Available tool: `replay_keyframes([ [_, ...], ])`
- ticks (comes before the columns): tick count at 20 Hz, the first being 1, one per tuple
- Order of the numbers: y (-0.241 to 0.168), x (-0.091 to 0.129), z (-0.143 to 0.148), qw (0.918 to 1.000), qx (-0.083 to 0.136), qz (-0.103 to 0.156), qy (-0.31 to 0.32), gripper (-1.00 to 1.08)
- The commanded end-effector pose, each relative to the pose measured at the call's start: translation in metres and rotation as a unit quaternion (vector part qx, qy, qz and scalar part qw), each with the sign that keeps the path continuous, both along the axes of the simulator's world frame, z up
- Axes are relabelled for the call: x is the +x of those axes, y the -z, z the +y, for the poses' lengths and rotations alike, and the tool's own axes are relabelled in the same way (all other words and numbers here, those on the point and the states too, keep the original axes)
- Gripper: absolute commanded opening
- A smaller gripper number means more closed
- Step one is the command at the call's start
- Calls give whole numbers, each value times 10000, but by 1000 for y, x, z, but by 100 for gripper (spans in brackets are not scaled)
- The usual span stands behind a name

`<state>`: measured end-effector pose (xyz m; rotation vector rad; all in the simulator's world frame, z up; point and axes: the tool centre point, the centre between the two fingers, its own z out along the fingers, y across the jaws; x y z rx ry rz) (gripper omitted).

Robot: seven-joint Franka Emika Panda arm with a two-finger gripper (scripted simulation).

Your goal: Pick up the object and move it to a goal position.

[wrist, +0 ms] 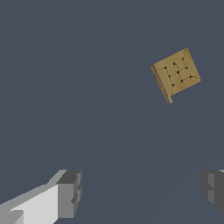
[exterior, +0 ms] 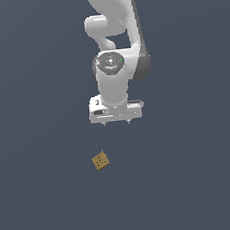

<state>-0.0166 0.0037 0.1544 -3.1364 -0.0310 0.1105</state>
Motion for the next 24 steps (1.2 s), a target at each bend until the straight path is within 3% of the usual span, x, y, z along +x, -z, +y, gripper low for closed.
replay_keyframes([
  [1,0,0,0,10000,0,0,0,100],
  [12,-20,12,27,9990,37,-248,-365,100],
  [24,-5,30,10,9975,39,-255,-655,100],
])
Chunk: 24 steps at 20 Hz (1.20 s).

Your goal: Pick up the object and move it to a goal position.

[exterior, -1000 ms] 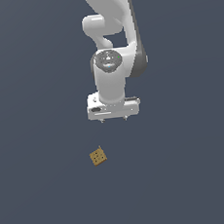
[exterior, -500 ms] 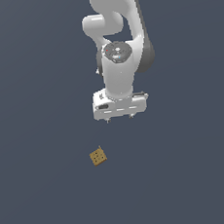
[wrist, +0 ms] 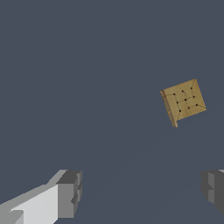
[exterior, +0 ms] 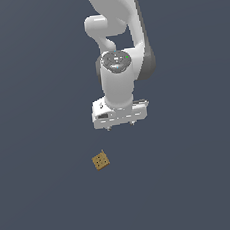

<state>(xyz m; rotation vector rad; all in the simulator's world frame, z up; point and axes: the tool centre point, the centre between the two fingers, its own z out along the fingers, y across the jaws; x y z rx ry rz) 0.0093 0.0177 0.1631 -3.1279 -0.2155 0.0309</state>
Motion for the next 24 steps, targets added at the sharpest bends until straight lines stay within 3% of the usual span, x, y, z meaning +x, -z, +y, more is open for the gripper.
replay_keyframes([
  [1,7,7,-7,9999,-2,-6,-125,100],
  [14,66,57,-70,9929,-6,-69,-1183,100],
  [24,98,74,-103,9861,-6,-99,-1661,100],
])
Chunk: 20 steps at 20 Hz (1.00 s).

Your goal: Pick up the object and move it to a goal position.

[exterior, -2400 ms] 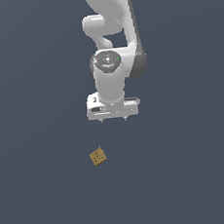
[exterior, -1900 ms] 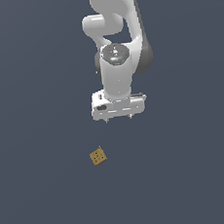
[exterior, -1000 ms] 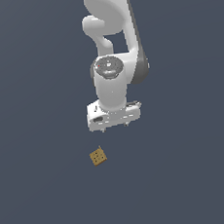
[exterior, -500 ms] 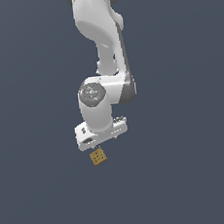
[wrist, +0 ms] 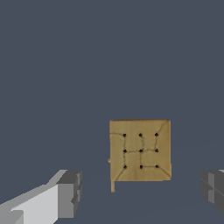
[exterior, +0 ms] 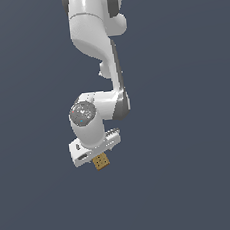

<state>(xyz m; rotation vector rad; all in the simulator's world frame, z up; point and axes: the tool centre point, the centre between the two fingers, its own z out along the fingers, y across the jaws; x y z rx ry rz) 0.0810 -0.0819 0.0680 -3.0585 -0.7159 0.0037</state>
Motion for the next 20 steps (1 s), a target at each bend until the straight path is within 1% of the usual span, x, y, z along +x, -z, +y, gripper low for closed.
replay_keyframes([
  [1,4,3,-4,10000,1,-9,-79,100],
  [10,13,3,-7,9999,0,-7,-100,100],
  [17,47,2,-7,9999,0,-11,-116,100],
  [20,56,2,-7,9999,0,-12,-118,100],
])
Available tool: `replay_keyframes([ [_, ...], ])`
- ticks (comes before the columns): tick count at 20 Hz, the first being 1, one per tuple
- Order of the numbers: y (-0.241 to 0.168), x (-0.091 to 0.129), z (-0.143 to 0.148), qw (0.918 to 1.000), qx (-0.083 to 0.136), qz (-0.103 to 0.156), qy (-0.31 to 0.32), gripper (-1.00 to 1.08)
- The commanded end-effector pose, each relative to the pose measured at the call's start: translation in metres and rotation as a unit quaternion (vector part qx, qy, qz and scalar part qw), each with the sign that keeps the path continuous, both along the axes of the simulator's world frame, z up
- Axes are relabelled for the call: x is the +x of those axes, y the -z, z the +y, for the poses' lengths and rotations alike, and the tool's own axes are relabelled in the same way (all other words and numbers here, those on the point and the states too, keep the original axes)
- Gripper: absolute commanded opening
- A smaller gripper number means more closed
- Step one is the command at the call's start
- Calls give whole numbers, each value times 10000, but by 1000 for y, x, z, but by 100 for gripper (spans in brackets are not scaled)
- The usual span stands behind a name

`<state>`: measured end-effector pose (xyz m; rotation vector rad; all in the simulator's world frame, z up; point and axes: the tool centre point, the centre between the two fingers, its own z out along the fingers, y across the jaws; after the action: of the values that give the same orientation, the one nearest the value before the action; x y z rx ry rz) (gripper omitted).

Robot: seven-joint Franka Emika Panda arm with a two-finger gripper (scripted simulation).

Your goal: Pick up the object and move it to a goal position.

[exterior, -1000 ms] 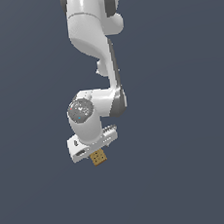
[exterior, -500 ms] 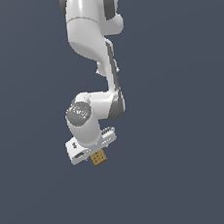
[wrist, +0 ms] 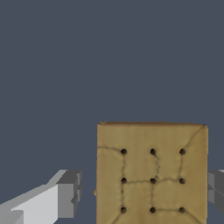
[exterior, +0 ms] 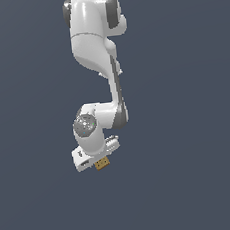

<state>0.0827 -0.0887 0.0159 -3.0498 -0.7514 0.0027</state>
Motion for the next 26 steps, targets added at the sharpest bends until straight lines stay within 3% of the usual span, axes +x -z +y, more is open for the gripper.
replay_keyframes([
  [1,5,1,0,10000,-1,-9,-2,100],
  [4,5,2,0,10000,-1,-9,-2,100],
  [5,5,2,0,10000,-1,-9,-2,-100],
  [18,3,1,0,10000,-1,-4,-2,-100],
  [26,-32,1,-2,10000,-1,-4,-2,-100],
])
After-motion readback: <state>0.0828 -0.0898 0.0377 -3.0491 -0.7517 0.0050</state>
